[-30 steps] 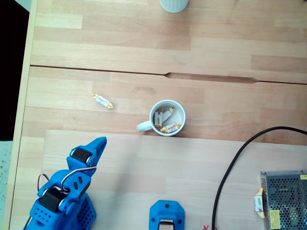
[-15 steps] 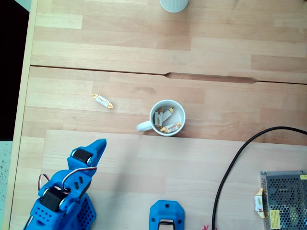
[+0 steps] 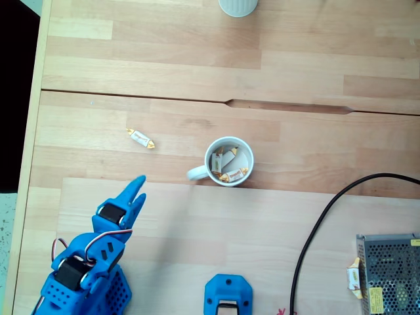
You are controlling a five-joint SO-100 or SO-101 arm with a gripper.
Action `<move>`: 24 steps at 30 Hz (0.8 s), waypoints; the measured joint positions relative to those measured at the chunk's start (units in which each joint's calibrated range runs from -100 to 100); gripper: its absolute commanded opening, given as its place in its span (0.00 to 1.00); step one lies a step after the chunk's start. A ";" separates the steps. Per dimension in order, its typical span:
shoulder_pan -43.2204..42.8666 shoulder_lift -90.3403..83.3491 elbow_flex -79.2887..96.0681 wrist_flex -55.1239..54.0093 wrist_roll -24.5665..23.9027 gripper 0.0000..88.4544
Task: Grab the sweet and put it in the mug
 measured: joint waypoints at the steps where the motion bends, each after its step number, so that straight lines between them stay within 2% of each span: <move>1: 0.00 0.00 0.00 0.00 0.00 0.41; 10: 3.47 0.00 0.00 0.00 0.44 0.53; 24: 4.06 0.00 0.00 0.57 0.49 0.54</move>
